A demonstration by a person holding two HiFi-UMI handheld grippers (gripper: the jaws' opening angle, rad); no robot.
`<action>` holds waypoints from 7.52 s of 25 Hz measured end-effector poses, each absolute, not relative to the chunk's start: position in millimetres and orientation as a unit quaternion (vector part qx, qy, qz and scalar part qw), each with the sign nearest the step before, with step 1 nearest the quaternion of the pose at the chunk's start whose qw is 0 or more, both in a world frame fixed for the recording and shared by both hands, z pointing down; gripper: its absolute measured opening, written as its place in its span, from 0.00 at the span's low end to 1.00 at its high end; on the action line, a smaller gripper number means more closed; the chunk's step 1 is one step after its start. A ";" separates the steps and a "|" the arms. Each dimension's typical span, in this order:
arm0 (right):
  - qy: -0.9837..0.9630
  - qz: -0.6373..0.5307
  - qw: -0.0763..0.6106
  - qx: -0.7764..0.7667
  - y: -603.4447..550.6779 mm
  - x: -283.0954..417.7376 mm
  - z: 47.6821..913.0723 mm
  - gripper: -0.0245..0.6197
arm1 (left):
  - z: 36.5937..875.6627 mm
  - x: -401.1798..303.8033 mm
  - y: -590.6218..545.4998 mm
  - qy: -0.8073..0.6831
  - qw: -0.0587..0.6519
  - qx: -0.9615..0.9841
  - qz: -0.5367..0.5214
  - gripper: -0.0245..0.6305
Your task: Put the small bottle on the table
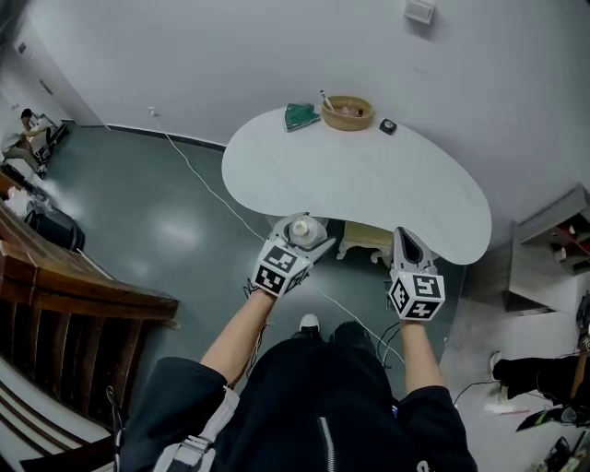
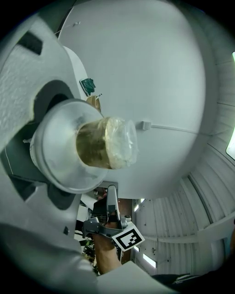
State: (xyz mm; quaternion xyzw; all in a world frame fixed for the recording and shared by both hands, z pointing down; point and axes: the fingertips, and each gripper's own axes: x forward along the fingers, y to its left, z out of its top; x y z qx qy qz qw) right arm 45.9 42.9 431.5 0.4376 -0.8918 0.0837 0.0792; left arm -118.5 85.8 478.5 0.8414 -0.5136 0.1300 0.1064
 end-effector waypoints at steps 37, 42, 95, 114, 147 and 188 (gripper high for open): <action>-0.896 0.117 0.105 0.416 -320.0 41.5 461.6 0.04 | 494.5 -105.0 -278.2 -0.497 0.114 0.843 0.173 0.56; -0.885 0.130 0.106 0.434 -329.1 42.1 466.4 0.04 | 503.8 -101.0 -292.1 -0.474 0.121 0.853 0.183 0.56; -0.787 0.266 0.193 0.521 -307.2 113.8 602.2 0.04 | 735.0 -28.3 -385.7 -0.342 0.194 0.864 0.313 0.56; -0.781 0.276 0.194 0.525 -309.8 114.6 607.2 0.04 | 752.1 -22.2 -397.6 -0.336 0.153 0.861 0.350 0.57; -0.855 0.180 0.156 0.461 -322.9 45.9 539.7 0.04 | 598.2 -119.2 -338.3 -0.461 0.144 0.848 0.220 0.05; -0.890 0.102 0.078 0.438 -319.2 33.5 461.5 0.04 | 452.1 -147.5 -304.6 -0.528 0.071 0.842 0.092 0.05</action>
